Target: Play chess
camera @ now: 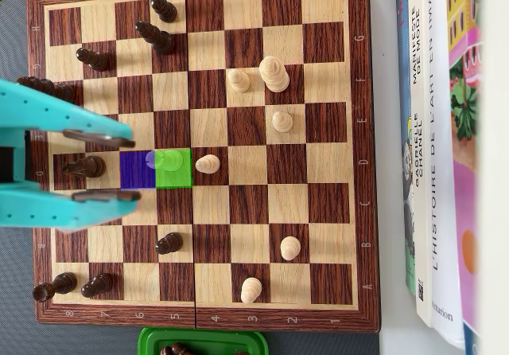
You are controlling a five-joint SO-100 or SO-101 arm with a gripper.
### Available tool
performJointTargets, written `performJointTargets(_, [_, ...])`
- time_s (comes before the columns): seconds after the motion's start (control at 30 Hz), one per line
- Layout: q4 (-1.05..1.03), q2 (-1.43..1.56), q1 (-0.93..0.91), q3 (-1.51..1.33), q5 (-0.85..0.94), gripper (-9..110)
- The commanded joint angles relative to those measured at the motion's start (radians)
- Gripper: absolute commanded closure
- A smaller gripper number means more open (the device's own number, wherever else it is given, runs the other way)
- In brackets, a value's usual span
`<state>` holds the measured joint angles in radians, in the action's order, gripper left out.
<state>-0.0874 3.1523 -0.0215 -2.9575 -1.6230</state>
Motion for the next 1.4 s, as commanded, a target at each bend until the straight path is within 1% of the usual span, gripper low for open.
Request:
performJointTargets(0.0, [0.086, 0.012, 0.003, 0.012, -0.006, 86])
performJointTargets(0.1, [0.156, 0.012, 0.005, 0.008, -0.006, 86])
performJointTargets(0.33, [0.414, 0.014, 0.012, -0.066, -0.006, 86])
performJointTargets(0.53, [0.586, 0.014, 0.011, -0.074, -0.005, 86])
performJointTargets(0.77, [0.853, 0.015, 0.003, -0.141, 0.0, 86])
performJointTargets(1.13, [1.081, 0.015, -0.002, -0.178, -0.006, 86])
performJointTargets(1.37, [1.143, 0.063, -0.002, -0.189, -0.005, 86])
